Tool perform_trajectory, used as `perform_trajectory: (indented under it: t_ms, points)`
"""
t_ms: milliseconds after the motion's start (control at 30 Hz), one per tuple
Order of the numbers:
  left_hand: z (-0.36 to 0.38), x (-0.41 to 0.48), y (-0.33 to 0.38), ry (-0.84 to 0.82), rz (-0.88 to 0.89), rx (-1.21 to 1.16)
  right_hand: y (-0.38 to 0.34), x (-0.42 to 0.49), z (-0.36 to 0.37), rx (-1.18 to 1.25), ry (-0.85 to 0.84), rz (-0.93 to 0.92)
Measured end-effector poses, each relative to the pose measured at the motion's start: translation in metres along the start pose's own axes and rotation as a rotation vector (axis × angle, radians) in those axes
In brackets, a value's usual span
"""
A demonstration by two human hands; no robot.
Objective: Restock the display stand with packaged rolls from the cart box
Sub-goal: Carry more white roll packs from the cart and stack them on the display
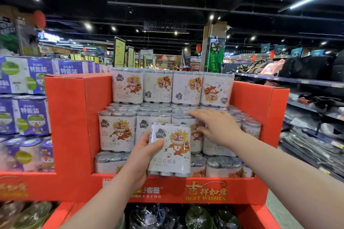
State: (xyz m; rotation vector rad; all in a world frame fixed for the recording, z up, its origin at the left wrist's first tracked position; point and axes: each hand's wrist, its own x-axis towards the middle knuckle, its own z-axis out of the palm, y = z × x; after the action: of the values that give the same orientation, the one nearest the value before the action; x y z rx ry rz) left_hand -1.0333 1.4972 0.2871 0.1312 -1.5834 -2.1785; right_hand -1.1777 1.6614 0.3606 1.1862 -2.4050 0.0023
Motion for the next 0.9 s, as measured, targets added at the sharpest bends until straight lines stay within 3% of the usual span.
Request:
perform_trajectory:
  t_ms: [133,233,267,333,400,567,667,767,833,900]
  points:
    - [-0.005,-0.012,0.005,0.034,0.008,-0.038,-0.009,-0.002,-0.002,0.01,-0.014,0.066]
    - [-0.009,-0.017,0.012,0.059,0.027,-0.058,-0.034,-0.01,-0.014,0.358,0.253,0.093]
    - [-0.01,-0.018,0.015,0.06,0.037,-0.062,-0.045,-0.014,-0.02,0.54,0.251,0.117]
    - [-0.01,-0.018,0.024,0.068,0.065,-0.073,-0.067,-0.021,-0.033,0.911,0.008,0.161]
    - [-0.009,-0.017,0.035,0.069,0.103,-0.07,-0.081,-0.02,-0.035,1.106,-0.209,0.145]
    - [-0.008,-0.007,0.068,0.068,0.227,0.079,-0.086,0.002,-0.043,1.323,-0.089,0.182]
    - [-0.017,0.007,0.084,0.221,0.413,0.43,-0.08,0.02,-0.052,1.335,-0.018,0.193]
    - [-0.039,0.022,0.091,0.321,0.625,1.038,-0.071,0.039,-0.058,1.319,0.053,0.241]
    - [-0.049,0.033,0.092,0.279,0.58,1.369,-0.067,0.051,-0.06,1.304,0.09,0.265]
    - [-0.055,0.042,0.088,0.198,0.419,1.602,-0.064,0.063,-0.059,1.318,0.122,0.28]
